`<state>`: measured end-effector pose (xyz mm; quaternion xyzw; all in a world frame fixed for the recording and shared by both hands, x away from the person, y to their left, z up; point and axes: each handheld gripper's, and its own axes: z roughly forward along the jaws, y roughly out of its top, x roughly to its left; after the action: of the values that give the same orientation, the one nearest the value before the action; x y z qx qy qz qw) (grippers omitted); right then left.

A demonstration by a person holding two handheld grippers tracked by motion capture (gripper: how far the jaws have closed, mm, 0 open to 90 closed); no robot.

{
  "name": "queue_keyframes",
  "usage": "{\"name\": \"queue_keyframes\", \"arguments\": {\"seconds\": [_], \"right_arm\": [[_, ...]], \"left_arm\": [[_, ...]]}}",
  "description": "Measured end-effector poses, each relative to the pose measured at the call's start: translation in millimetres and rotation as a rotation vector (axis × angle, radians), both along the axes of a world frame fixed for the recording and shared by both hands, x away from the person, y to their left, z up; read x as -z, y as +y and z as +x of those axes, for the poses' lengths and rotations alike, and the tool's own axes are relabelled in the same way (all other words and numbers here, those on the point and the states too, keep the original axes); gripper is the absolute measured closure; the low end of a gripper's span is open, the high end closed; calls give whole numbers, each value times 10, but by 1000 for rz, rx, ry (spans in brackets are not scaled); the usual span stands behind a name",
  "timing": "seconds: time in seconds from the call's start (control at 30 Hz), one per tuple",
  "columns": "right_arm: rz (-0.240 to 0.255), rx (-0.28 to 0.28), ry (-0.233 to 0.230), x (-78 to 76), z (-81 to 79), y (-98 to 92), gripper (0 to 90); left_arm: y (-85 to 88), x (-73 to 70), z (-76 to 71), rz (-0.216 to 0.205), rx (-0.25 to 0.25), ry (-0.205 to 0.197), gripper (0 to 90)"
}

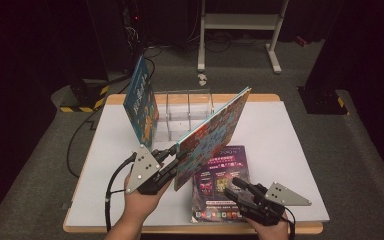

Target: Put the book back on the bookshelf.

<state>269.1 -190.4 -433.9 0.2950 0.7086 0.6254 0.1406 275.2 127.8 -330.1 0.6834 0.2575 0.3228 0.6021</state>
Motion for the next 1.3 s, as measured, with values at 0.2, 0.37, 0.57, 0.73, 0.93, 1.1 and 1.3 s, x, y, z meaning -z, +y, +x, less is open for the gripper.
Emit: {"name": "queue_keyframes", "arguments": {"seconds": [0.2,0.37,0.57,0.73,0.93,1.1,1.3], "right_arm": [[-1,-1,6,3,1,3,520],[-2,-1,7,4,0,18,520],[-3,0,6,1,-5,12,519],[5,1,6,-2,-4,-4,519],[2,1,8,-2,-1,-2,518],[5,4,14,-2,3,-13,518],[2,5,25,11,11,-15,518]], "left_arm": [[42,20,-18,-9,21,19,788],[79,-15,59,-23,71,52,780],[35,-59,96,-21,67,48,762],[-38,-89,137,-1,57,57,755],[-158,-164,319,23,49,82,740],[-199,-201,370,43,28,73,770],[-159,-208,410,13,31,111,774]]}}
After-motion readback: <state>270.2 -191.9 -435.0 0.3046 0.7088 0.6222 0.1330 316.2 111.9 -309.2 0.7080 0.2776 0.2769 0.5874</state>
